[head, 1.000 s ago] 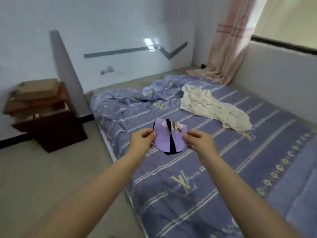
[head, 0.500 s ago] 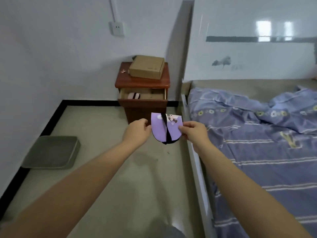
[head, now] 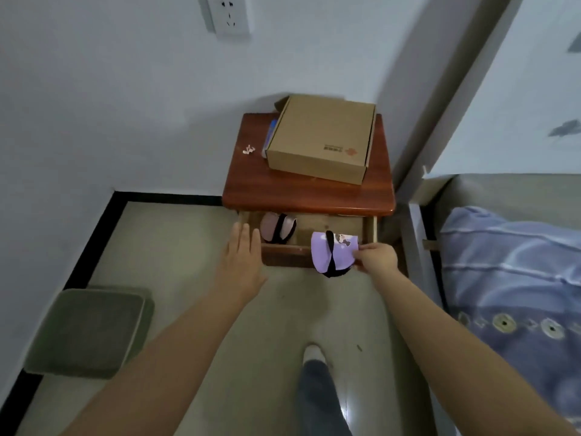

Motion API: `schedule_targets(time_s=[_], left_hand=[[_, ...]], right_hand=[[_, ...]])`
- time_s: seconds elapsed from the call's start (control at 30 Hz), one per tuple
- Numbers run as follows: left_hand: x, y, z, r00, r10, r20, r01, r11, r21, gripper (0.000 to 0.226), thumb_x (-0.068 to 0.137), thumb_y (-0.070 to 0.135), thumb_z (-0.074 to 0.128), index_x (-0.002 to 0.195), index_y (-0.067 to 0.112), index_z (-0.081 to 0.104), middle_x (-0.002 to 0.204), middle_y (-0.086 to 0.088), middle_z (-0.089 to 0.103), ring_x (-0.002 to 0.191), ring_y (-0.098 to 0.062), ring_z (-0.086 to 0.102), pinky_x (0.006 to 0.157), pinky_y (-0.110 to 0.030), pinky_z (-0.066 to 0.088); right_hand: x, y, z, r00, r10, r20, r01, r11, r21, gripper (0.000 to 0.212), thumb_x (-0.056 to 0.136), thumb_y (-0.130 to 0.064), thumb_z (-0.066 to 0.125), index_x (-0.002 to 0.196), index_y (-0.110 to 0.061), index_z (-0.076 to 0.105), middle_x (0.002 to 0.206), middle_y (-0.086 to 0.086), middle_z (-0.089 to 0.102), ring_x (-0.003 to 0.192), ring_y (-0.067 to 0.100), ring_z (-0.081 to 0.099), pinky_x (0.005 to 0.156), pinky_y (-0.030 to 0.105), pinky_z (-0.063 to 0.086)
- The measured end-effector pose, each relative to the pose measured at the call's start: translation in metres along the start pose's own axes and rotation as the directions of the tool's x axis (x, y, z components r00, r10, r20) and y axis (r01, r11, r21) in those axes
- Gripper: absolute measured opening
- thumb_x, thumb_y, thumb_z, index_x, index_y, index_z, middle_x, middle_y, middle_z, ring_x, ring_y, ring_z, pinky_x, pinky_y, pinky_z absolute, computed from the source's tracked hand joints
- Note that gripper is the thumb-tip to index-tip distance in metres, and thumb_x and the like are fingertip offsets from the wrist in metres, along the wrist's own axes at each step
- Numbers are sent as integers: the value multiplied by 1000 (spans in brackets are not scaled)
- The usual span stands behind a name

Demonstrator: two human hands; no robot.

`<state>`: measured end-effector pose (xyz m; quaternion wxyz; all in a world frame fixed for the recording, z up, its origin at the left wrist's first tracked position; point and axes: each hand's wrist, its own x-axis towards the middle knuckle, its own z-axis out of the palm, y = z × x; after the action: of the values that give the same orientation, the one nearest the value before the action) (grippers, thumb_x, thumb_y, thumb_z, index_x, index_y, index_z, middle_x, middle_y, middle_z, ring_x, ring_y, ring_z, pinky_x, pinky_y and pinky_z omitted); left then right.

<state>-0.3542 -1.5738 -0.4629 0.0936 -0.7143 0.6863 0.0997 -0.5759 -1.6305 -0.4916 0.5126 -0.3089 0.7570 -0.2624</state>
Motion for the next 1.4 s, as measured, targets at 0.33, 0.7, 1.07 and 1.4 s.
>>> schedule_targets(time_s=[0.33, 0.7, 1.07, 1.4], left_hand=[[129, -21, 74, 981, 194, 28, -196, 978, 71, 119, 57, 36, 83, 136, -1, 2, 149, -30, 12, 135, -40, 0, 111, -47, 17], [151, -34, 72, 831, 554, 50, -539, 781, 316, 88, 42, 39, 81, 115, -3, 56, 114, -20, 68, 108, -33, 62, 105, -46, 39], [211, -42, 39, 945, 320, 66, -326, 936, 133, 79, 87, 33, 53, 139, -8, 11, 151, -30, 12, 141, -41, 10, 117, -51, 11], [211, -47, 46, 964, 253, 80, -245, 965, -96, 91, 79, 63, -12, 142, 1, 8, 155, -18, 3, 144, -28, -1, 118, -39, 2]], right_hand=[[155, 5, 77, 999, 21, 48, 13, 786, -619, 26, 92, -9, 43, 113, 0, 54, 122, 19, 60, 113, 33, 55, 96, 37, 45], [103, 16, 42, 737, -397, 547, 570, -70, -819, 106, 31, -50, 87, 124, -15, 47, 124, 23, 60, 113, 42, 56, 88, 61, 27], [137, -37, 45, 682, -595, 425, 466, -94, -880, 70, 51, -32, 85, 107, 3, 61, 103, 24, 70, 94, 40, 67, 80, 62, 50], [137, -32, 62, 722, -648, 243, 350, 39, -936, 51, 52, -17, 84, 96, -1, 66, 96, 22, 71, 89, 37, 68, 81, 59, 51]])
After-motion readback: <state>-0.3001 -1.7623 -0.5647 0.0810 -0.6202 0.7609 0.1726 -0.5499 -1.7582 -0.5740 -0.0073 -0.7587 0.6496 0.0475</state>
